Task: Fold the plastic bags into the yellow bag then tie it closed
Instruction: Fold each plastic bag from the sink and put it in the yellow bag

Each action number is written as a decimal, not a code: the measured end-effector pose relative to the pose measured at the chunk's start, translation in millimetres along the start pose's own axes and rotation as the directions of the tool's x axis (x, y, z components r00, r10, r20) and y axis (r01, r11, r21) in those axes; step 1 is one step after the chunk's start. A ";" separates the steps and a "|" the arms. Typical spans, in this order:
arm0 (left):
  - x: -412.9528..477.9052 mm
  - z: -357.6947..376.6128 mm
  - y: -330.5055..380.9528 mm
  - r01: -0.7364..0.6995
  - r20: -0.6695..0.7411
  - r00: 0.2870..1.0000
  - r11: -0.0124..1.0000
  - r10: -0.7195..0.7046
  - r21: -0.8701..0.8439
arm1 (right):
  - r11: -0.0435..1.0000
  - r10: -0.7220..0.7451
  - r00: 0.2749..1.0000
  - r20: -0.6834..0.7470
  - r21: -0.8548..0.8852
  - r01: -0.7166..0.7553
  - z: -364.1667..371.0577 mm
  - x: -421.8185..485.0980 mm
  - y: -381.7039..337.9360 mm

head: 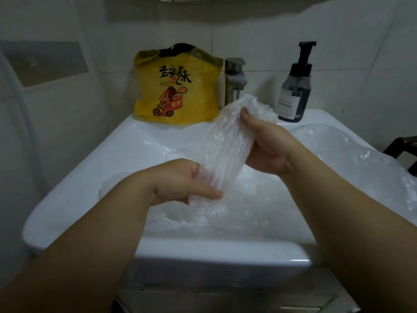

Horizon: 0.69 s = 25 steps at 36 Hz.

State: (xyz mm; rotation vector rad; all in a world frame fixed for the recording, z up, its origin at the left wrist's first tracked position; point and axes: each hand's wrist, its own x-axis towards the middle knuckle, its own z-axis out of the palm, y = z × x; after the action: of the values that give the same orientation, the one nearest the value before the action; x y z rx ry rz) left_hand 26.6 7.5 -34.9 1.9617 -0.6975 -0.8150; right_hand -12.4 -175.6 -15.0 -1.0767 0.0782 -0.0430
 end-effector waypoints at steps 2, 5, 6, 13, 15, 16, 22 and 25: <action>1.6 1.7 2.9 -0.051 -0.015 0.999 0.986 0.050 -0.160 | 0.999 0.009 0.999 0.033 -0.051 -0.007 2.7 -0.4 3.4; 4.9 1.4 5.3 -0.155 -0.150 0.982 0.935 0.112 -0.320 | 0.989 0.060 0.995 0.074 -0.137 -0.049 7.0 -0.9 9.2; 6.4 1.1 5.2 -0.183 -0.212 0.970 0.932 0.119 -0.312 | 0.984 0.082 0.992 0.095 -0.166 -0.065 7.9 -0.7 11.6; 19.3 -11.9 -0.4 -0.383 -0.609 0.792 0.799 0.026 -0.464 | 0.889 0.198 0.966 0.164 -0.446 -0.106 21.2 -3.7 31.3; 18.4 -11.2 1.1 -0.381 -0.570 0.822 0.752 0.009 -0.537 | 0.865 0.160 0.982 0.097 -0.493 -0.092 26.6 -3.3 38.0; 17.8 -10.1 2.2 -0.373 -0.533 0.846 0.735 0.018 -0.566 | 0.858 0.132 0.989 0.065 -0.508 -0.081 27.4 -2.4 39.8; 15.7 -11.5 4.1 -0.248 -0.363 0.932 0.715 -0.009 -0.654 | 0.830 0.125 0.990 0.067 -0.554 -0.067 24.0 -3.0 36.5; 14.5 -21.4 3.3 -0.269 -0.409 0.909 0.637 -0.081 -0.723 | 0.794 0.250 0.960 0.125 -0.594 -0.129 22.7 -5.1 38.4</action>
State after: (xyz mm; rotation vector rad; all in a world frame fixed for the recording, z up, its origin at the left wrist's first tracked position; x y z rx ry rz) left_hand 51.5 6.2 -27.4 1.2092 -0.1286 -0.4745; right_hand -15.7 -137.1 -37.9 -1.6814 0.0179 0.2921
